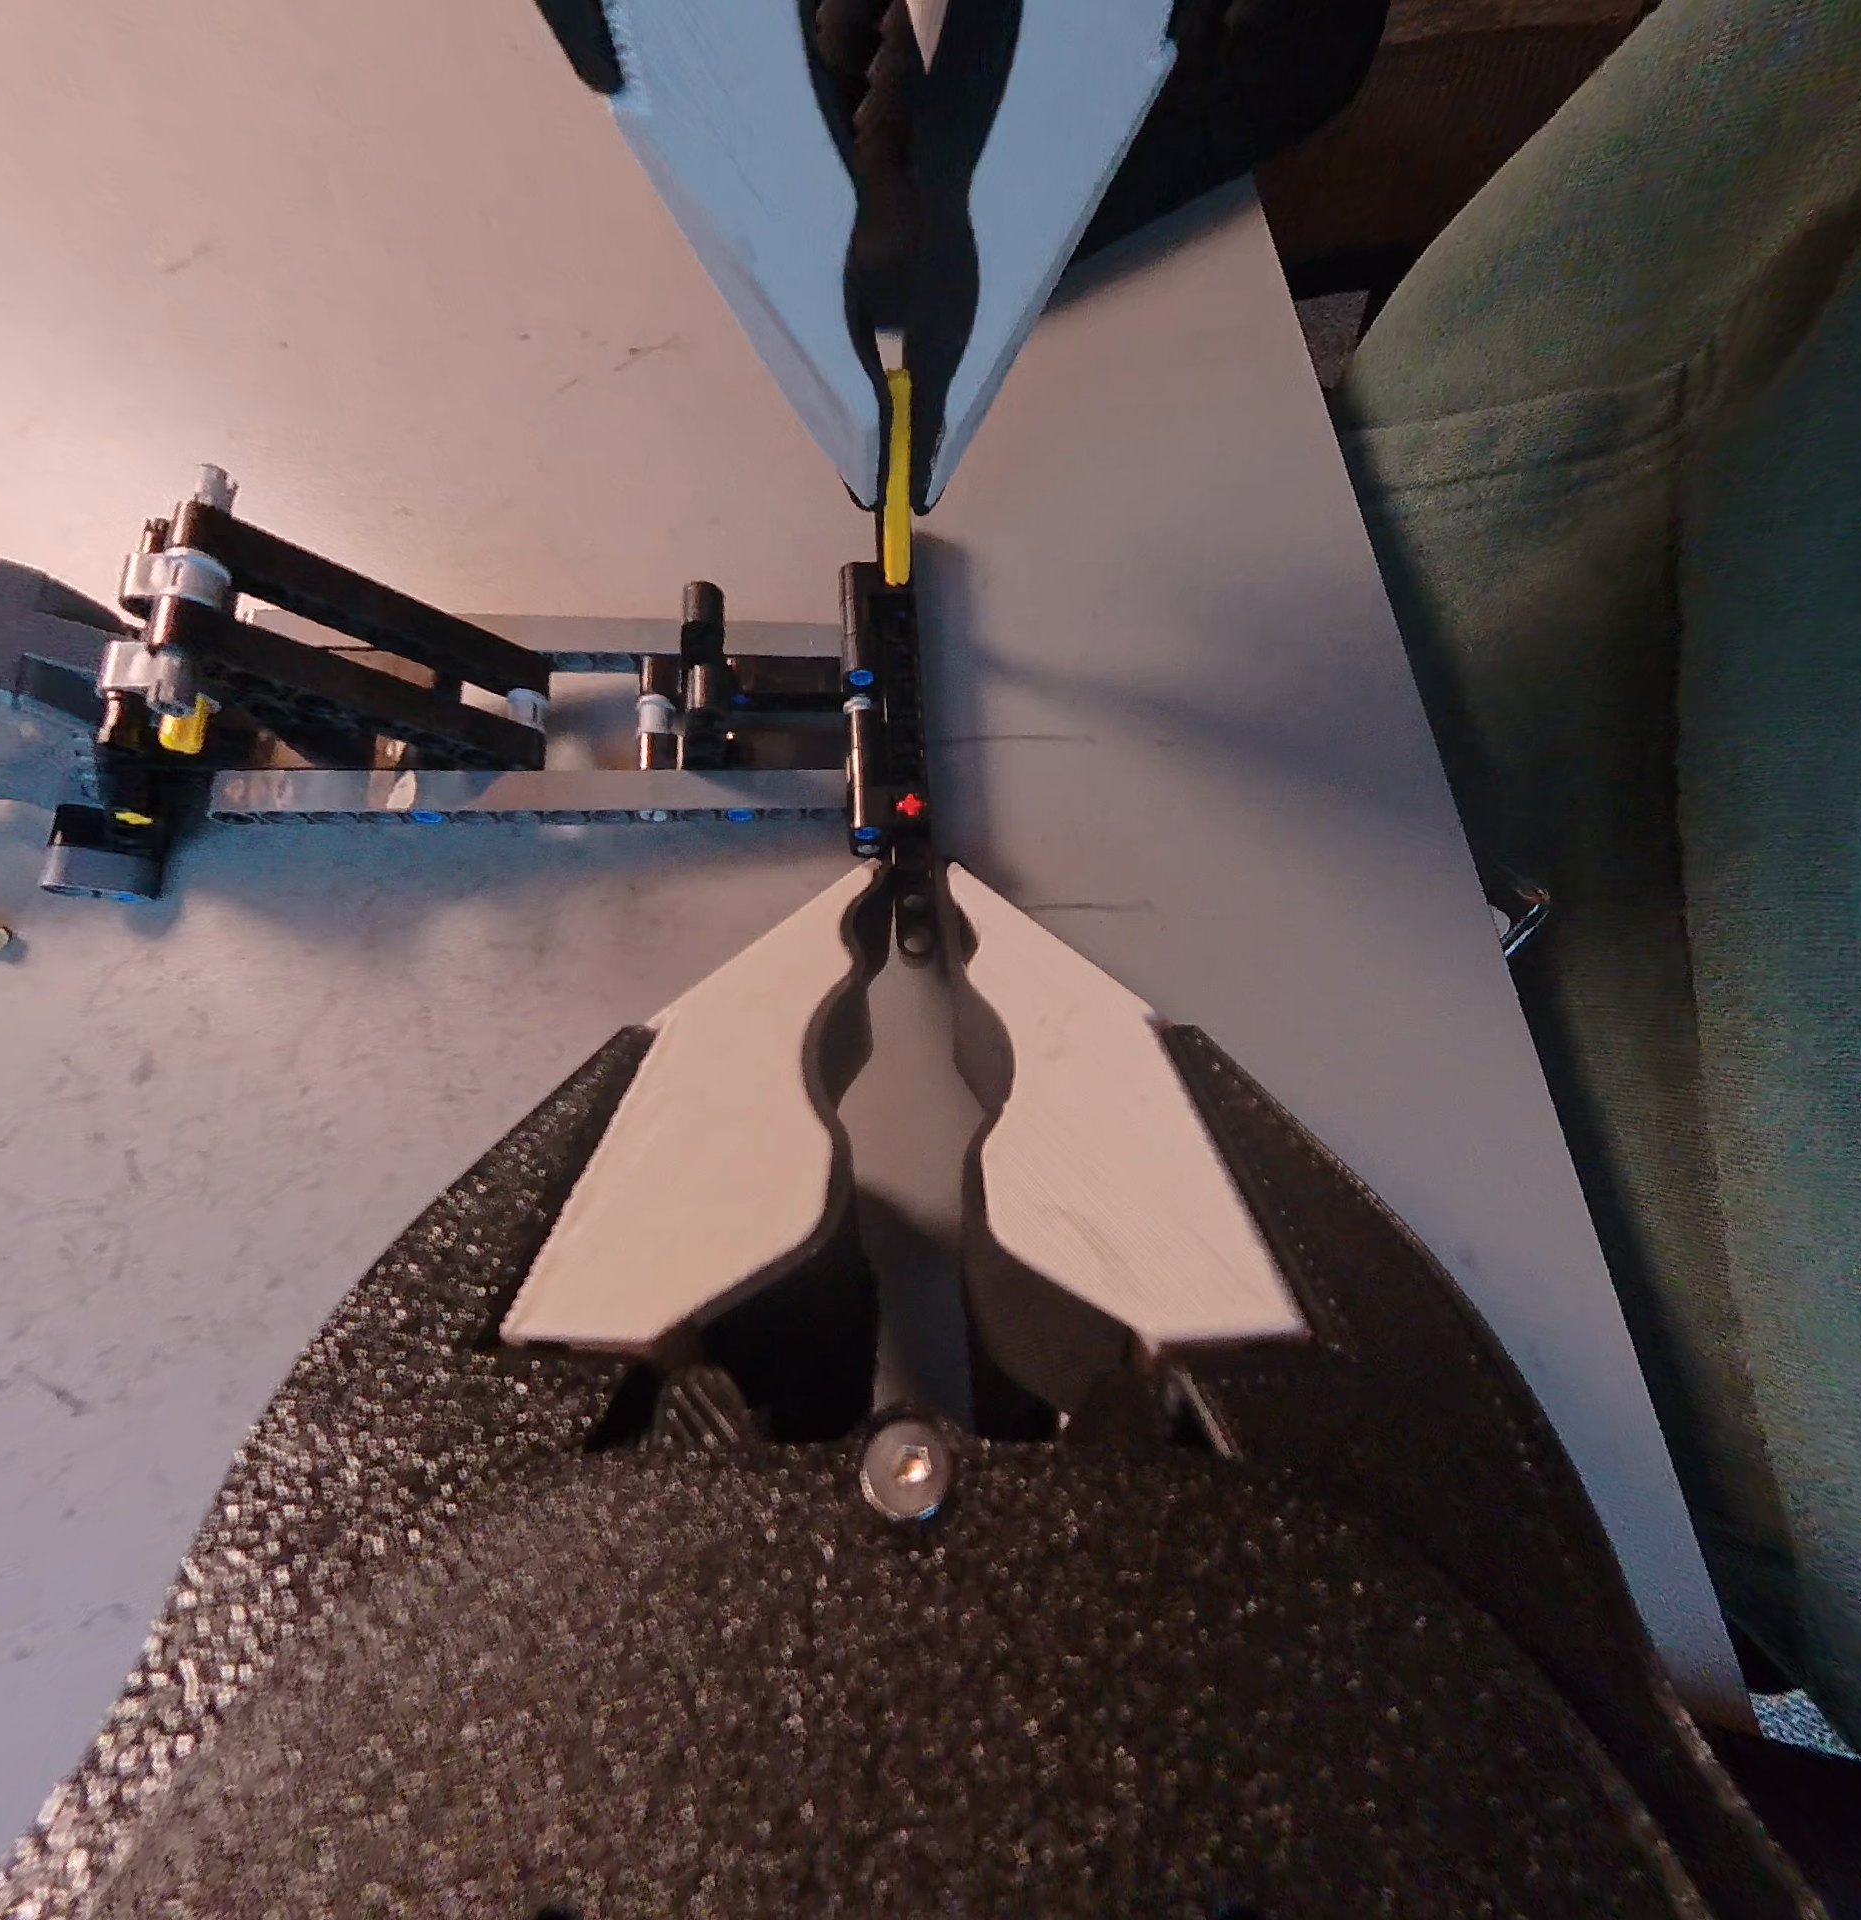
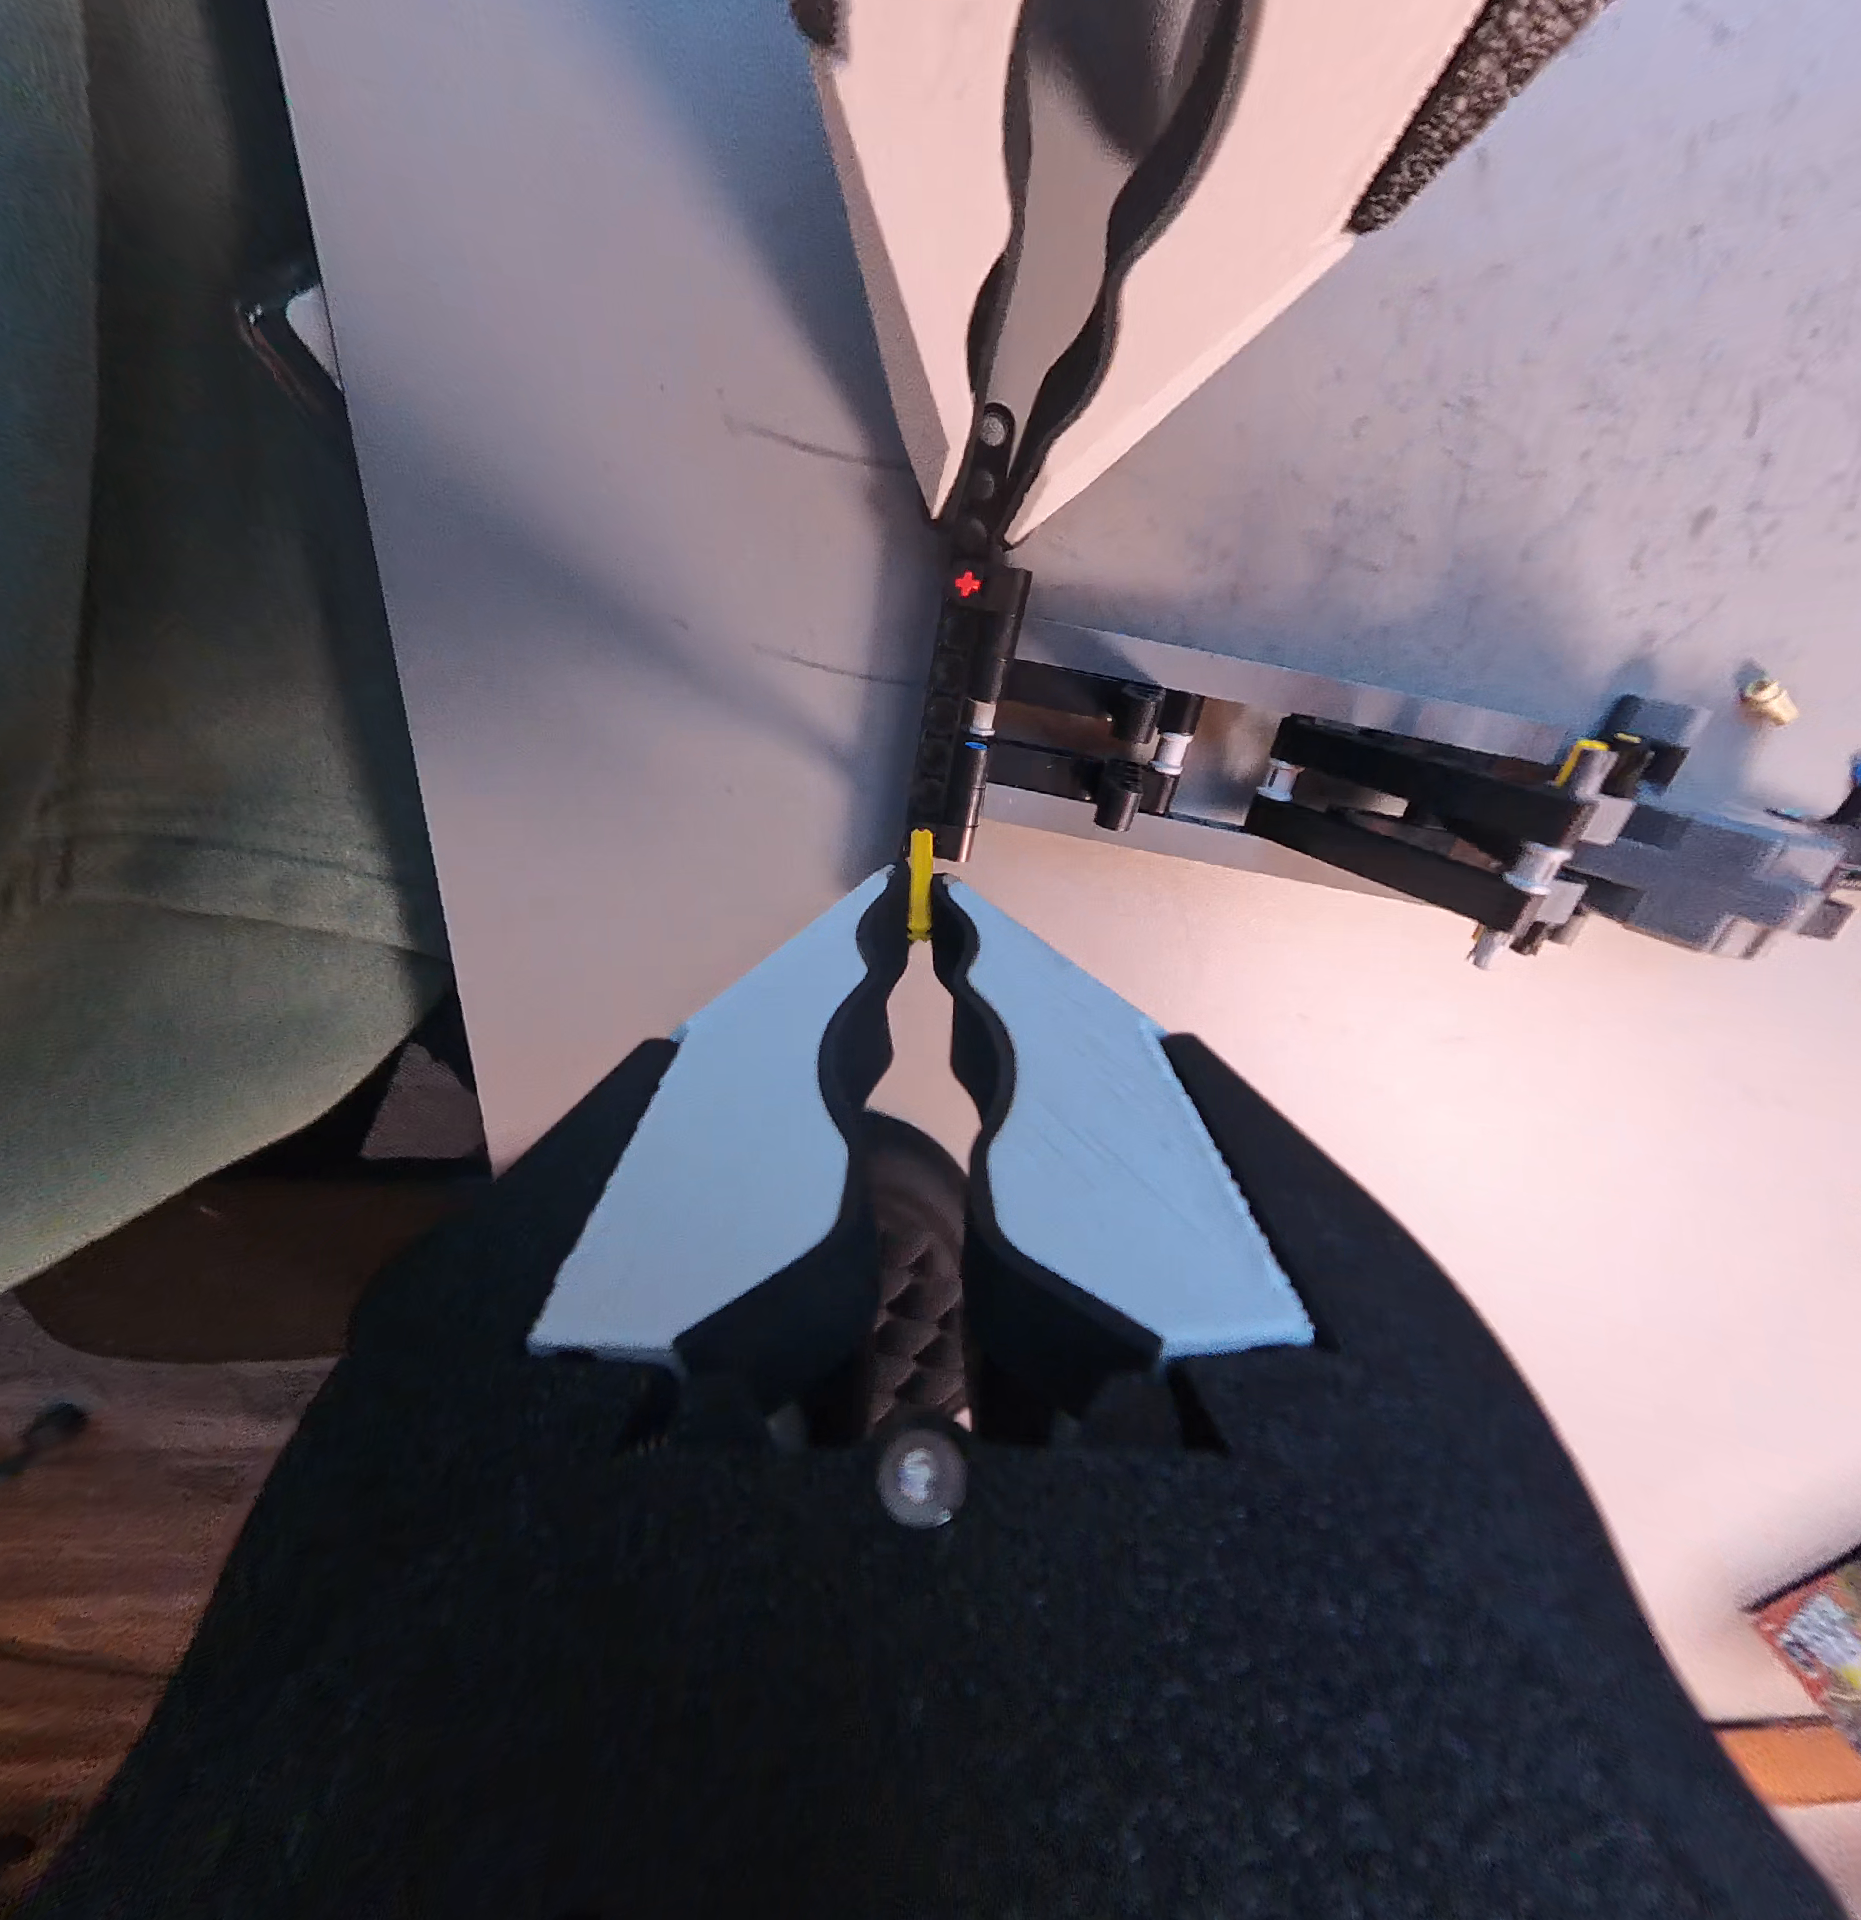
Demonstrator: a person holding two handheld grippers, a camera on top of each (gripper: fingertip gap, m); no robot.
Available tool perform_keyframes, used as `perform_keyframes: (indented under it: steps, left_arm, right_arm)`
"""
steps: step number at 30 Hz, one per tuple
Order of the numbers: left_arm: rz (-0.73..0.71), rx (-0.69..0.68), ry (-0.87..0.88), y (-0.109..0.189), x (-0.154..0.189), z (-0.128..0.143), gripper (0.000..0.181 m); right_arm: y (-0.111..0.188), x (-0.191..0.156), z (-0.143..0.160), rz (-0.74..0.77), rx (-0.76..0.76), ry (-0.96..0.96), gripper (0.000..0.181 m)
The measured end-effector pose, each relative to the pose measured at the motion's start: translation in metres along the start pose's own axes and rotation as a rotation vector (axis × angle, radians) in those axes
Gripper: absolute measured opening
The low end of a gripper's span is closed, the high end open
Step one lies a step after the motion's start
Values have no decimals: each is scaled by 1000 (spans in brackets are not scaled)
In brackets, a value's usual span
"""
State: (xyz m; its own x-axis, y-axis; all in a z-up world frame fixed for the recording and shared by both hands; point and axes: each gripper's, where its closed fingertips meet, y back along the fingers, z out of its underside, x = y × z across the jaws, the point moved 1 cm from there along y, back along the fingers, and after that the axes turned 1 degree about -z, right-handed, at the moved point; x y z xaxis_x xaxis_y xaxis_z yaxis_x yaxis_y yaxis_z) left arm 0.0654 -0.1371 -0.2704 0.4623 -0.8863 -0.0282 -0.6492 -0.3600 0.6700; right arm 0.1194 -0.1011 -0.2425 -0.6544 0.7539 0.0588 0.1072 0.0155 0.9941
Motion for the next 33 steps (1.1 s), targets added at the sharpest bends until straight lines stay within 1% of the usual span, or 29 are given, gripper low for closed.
perform_keyframes:
  steps: [5,10,15,20,24,33]
  left_arm:
    - [7,1,6,0,0,0,7]
    - [9,2,8,0,0,0,7]
    - [11,2,14,0,-1,1,7]
    - [-6,1,14,1,-3,1,7]
    - [-7,1,12,1,-3,2,6]
    - [10,3,27,1,-2,2,6]
  right_arm:
    - [0,0,0,16,-30,181,2]
    - [-1,0,-1,2,-22,371,2]
    - [-1,0,-3,-15,-53,503,2]
    - [-3,-2,-6,-19,-68,557,2]
    - [-3,0,-5,-34,-59,555,2]
    - [-5,-1,-7,-65,-108,665,2]
